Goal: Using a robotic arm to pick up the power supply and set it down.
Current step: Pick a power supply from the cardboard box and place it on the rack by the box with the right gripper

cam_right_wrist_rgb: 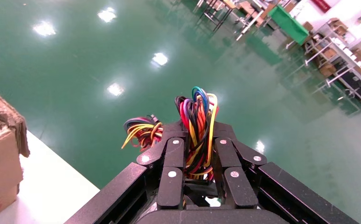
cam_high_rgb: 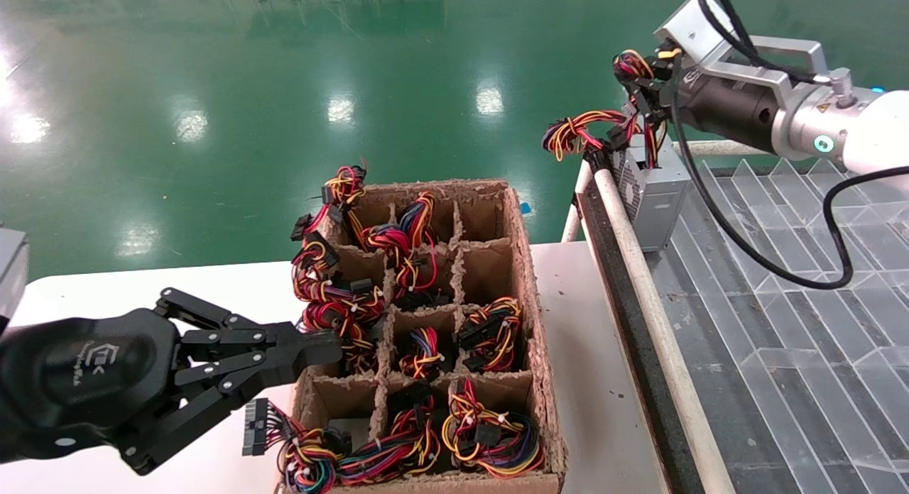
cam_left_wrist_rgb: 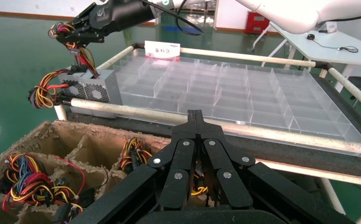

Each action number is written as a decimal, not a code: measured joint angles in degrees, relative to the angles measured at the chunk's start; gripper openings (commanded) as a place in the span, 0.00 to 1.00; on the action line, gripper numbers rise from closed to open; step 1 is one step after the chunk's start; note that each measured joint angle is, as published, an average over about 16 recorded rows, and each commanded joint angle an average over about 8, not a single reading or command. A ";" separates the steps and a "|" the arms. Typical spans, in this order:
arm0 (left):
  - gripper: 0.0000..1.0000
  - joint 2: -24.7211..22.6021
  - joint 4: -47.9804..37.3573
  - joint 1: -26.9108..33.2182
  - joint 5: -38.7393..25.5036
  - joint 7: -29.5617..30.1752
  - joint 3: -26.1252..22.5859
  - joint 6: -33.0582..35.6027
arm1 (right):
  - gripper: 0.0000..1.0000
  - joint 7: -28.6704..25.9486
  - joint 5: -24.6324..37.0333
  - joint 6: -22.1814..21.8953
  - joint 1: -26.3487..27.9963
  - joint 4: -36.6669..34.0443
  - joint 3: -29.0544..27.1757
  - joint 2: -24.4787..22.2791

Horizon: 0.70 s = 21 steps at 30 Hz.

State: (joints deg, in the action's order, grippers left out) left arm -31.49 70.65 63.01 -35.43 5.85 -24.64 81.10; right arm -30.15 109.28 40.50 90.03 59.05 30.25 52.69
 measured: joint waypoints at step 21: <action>0.00 0.00 0.00 0.00 0.00 0.00 0.00 0.00 | 1.00 -1.58 0.48 2.20 1.05 -0.22 0.27 -0.62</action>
State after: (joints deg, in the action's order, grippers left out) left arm -31.49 70.65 63.01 -35.43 5.85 -24.64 81.10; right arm -31.73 109.77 42.70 91.09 58.82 30.52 52.08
